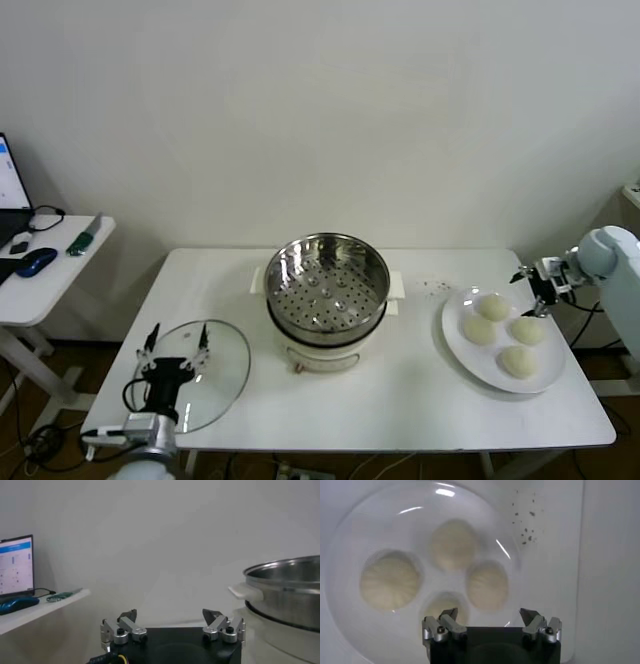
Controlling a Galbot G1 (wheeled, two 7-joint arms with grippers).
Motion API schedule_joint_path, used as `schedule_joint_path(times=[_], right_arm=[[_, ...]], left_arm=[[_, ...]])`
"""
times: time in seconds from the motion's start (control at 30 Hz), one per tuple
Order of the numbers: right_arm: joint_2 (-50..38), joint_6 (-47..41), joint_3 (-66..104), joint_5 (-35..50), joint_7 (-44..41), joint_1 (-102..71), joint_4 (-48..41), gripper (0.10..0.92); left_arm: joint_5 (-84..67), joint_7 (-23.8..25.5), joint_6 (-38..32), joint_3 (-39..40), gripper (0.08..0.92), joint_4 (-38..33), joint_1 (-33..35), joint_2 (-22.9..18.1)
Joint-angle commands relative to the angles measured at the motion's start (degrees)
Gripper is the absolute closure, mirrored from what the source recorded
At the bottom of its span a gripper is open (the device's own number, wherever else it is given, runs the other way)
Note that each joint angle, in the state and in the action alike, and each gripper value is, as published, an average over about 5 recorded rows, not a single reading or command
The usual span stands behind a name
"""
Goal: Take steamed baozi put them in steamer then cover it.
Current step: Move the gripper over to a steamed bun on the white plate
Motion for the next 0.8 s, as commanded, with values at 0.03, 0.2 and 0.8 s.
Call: schedule_joint_path(times=[0.03,0.2,0.8], right_arm=[[9.36,2.61,-0.54,-10.95,0.04,4.32,-11.45,0.203],[10.81,2.68,1.16,-12.88,0.81,3.05,-12.42,0.203],[14.73,6.92,8.36,-24.07,4.45,3.58,-18.78,0.203]], left_arm=[[-0.05,-0.15,1.26,-0.1,0.177,0.07,-0.06,0.58],[0.81,-0.47,2.25,-0.15,0.177,0.05,0.06,0.73],[1.77,-0.51,2.45,0.01,0.177,0.92,-0.08,0.68]])
